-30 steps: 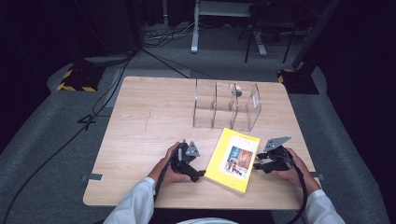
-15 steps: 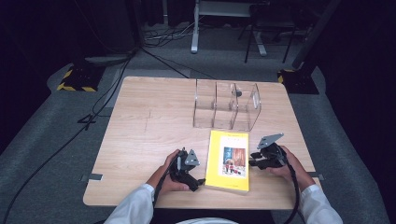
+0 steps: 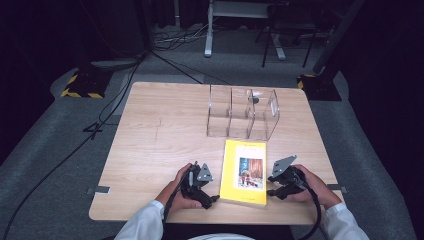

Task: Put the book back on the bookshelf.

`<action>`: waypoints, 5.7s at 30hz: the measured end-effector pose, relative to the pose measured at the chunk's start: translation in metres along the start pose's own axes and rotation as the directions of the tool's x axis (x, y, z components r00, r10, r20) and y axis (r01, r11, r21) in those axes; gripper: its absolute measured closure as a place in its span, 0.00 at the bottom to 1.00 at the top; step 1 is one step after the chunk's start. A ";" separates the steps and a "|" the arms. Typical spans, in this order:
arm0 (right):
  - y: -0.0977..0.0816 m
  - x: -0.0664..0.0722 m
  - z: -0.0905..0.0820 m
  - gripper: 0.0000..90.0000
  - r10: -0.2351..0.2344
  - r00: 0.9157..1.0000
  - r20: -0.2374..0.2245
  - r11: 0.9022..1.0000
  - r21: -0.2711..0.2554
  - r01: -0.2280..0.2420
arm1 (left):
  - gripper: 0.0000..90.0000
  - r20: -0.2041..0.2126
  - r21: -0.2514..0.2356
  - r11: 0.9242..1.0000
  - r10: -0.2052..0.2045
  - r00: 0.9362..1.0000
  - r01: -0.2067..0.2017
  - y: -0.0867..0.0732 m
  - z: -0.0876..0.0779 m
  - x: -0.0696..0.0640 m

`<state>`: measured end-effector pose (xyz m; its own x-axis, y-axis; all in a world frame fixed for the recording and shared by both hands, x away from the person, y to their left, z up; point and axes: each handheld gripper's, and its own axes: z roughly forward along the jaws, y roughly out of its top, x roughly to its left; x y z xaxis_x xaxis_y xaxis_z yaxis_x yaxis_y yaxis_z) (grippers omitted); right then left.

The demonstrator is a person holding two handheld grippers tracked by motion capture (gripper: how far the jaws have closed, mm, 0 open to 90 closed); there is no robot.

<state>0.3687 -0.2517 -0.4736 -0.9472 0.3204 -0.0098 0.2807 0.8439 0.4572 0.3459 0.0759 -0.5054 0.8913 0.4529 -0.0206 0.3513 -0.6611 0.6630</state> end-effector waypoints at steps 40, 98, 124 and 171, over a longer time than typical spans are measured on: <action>0.015 0.030 -0.019 0.48 0.077 0.996 -0.054 0.870 -0.484 -0.093 | 0.19 0.024 -0.116 0.987 0.112 0.993 -0.108 0.032 -0.011 -0.056; 0.054 0.018 -0.003 0.50 -0.114 0.983 0.141 0.902 -0.399 0.162 | 0.90 0.029 -0.138 0.980 0.146 0.989 -0.141 -0.019 -0.073 0.010; 0.065 0.043 0.014 0.91 -0.179 0.939 0.293 0.890 -0.360 0.282 | 0.51 -0.105 -0.190 0.977 0.082 0.991 -0.101 -0.011 -0.099 0.030; 0.066 0.051 0.008 0.93 -0.253 0.931 0.263 0.833 -0.430 0.348 | 0.58 -0.148 -0.026 0.984 0.170 0.974 -0.176 0.013 -0.082 -0.004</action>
<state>0.3401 -0.1759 -0.4512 -0.9124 0.1978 -0.3585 -0.1621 0.6295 0.7599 0.3233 0.1148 -0.4351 0.8858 0.4170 0.2036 0.1811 -0.7146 0.6757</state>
